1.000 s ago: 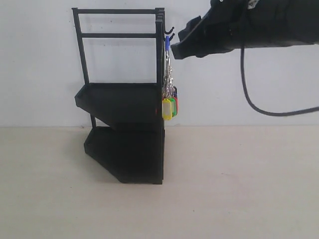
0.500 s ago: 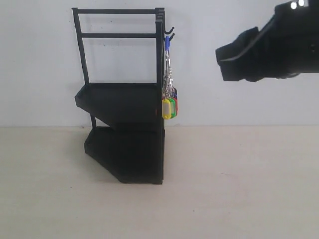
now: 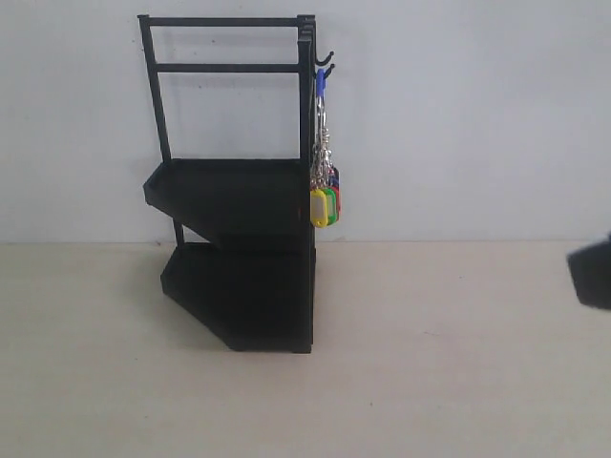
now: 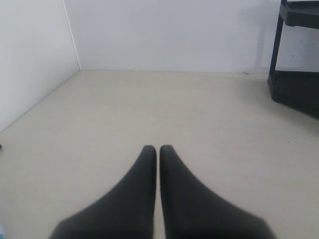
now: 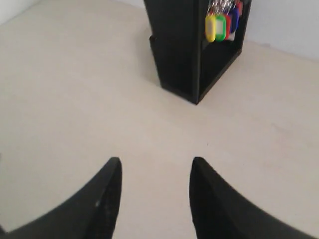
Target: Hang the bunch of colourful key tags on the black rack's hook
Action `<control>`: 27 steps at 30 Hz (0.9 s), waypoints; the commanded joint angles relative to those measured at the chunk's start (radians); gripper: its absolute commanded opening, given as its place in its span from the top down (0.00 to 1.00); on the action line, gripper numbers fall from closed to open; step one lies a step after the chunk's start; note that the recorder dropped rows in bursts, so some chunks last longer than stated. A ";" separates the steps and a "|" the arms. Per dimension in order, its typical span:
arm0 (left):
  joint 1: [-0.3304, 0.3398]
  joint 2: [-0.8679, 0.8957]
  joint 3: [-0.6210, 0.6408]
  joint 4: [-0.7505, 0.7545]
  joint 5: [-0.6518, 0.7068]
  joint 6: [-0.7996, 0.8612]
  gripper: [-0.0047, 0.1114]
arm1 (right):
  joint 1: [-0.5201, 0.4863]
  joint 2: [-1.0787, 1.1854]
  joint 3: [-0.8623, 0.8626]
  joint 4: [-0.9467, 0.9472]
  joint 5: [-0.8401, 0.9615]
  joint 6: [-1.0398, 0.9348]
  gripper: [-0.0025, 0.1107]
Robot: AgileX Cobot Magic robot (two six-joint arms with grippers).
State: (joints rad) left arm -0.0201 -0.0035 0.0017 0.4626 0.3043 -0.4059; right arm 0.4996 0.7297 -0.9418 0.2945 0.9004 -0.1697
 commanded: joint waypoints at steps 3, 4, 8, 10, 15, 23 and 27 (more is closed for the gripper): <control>-0.001 0.004 -0.002 0.000 -0.012 -0.006 0.92 | -0.002 -0.099 0.005 0.048 0.200 0.052 0.61; -0.001 0.004 -0.002 0.000 -0.012 -0.006 0.92 | -0.002 -0.105 0.005 0.057 0.210 0.060 0.61; -0.001 0.004 -0.002 0.000 -0.012 -0.006 0.92 | -0.002 -0.113 0.005 0.067 0.210 0.060 0.61; -0.001 0.004 -0.002 0.000 -0.012 -0.006 0.92 | -0.002 -0.113 0.005 0.067 0.210 0.060 0.61; -0.001 0.004 -0.002 0.000 -0.012 -0.006 0.92 | -0.002 -0.113 0.005 0.067 0.210 0.060 0.61; -0.001 0.004 -0.002 0.000 -0.012 -0.006 0.92 | -0.002 -0.108 0.014 0.062 0.081 0.026 0.61; -0.001 0.004 -0.002 0.000 -0.012 -0.006 0.92 | -0.011 -0.117 0.128 0.084 -0.352 -0.033 0.61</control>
State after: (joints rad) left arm -0.0201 -0.0035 0.0017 0.4626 0.3043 -0.4059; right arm 0.4996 0.6134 -0.8889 0.3625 0.8085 -0.1696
